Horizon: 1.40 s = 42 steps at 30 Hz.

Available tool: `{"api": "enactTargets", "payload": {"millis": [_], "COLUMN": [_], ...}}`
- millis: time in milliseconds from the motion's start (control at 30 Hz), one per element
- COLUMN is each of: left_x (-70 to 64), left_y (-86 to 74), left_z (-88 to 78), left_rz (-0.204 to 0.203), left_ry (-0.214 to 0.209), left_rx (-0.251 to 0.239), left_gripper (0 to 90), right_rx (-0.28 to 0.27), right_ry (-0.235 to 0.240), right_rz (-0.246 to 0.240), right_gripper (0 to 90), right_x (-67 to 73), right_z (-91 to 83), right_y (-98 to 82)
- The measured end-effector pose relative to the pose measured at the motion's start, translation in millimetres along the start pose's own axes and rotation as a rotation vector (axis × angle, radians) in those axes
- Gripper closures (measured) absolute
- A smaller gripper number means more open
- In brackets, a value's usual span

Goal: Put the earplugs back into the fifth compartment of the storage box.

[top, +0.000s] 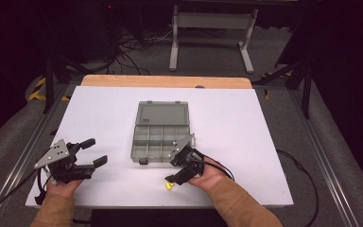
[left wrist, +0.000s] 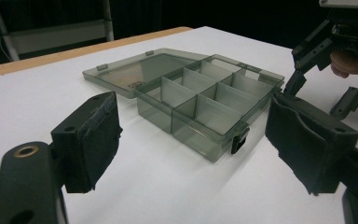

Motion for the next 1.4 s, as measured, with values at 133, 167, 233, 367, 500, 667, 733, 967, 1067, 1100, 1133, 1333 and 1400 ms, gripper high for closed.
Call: {"api": "enactTargets", "payload": {"millis": [133, 167, 233, 367, 500, 667, 733, 967, 1067, 1100, 1133, 1333, 1400], "left_x": [0.0, 0.1, 0.4, 0.6, 0.3, -0.4, -0.4, 0.3, -0.2, -0.2, -0.3, -0.1, 0.2], "left_y": [0.0, 0.2, 0.4, 0.4, 0.4, 0.8, 0.8, 1.0, 1.1, 1.1, 1.2, 1.3, 1.2], "left_z": [-0.3, -0.7, -0.9, -0.9, -0.7, -0.6, -0.6, -0.9, -0.8, -0.8, -1.0, -1.5, -1.5], "left_rz": [-0.003, -0.002, -0.001, 0.000, -0.003, 0.008, 0.008, 0.006, 0.007, 0.007, 0.007, 0.005, 0.004], "left_ry": [0.003, 0.004, 0.004, 0.002, 0.001, 0.000, 0.001, 0.006, 0.006, 0.006, 0.006, 0.009, 0.009], "left_rx": [-0.007, -0.006, -0.008, -0.008, -0.006, -0.001, -0.001, -0.006, -0.007, -0.007, -0.001, -0.006, -0.007], "left_gripper": [18.4, 18.4, 18.4, 18.4, 18.4, 18.5, 18.4, 18.5, 18.5, 18.5, 18.5, 18.5, 18.5], "right_rx": [0.028, 0.042, 0.052, 0.078, 0.087, 0.086, 0.088, 0.088, 0.090, 0.089, 0.090, 0.075, 0.067], "right_ry": [0.005, 0.008, 0.009, 0.013, 0.022, 0.036, 0.046, 0.076, 0.087, 0.093, 0.094, 0.091, 0.095], "right_rz": [-0.006, 0.002, 0.000, 0.009, 0.006, 0.002, 0.008, 0.013, 0.020, 0.021, 0.021, 0.020, 0.020], "right_gripper": [37.8, 38.1, 38.8, 41.1, 44.1, 52.6, 57.2, 69.9, 74.2, 76.1, 77.0, 81.9, 82.5], "right_x": [1.3, 1.8, 1.7, 1.8, 1.2, 1.8, 0.9, -0.3, -0.1, -0.5, -0.6, 0.0, -0.1], "right_z": [5.1, 6.2, 7.9, 12.1, 15.7, 19.3, 20.0, 19.5, 19.7, 19.8, 19.8, 18.7, 17.9], "right_y": [-0.8, -1.2, -1.7, -2.9, -4.3, -5.5, -6.5, -8.1, -8.6, -8.6, -8.6, -8.7, -8.2]}}
Point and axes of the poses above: each handheld gripper's, and its own axes: z roughly forward along the jaws, y roughly out of its top, x roughly to its left, the point moved 1 cm from there along z, roughly forward along the jaws, and after that the axes turned 8 degrees about -x, right-handed, at the moved point
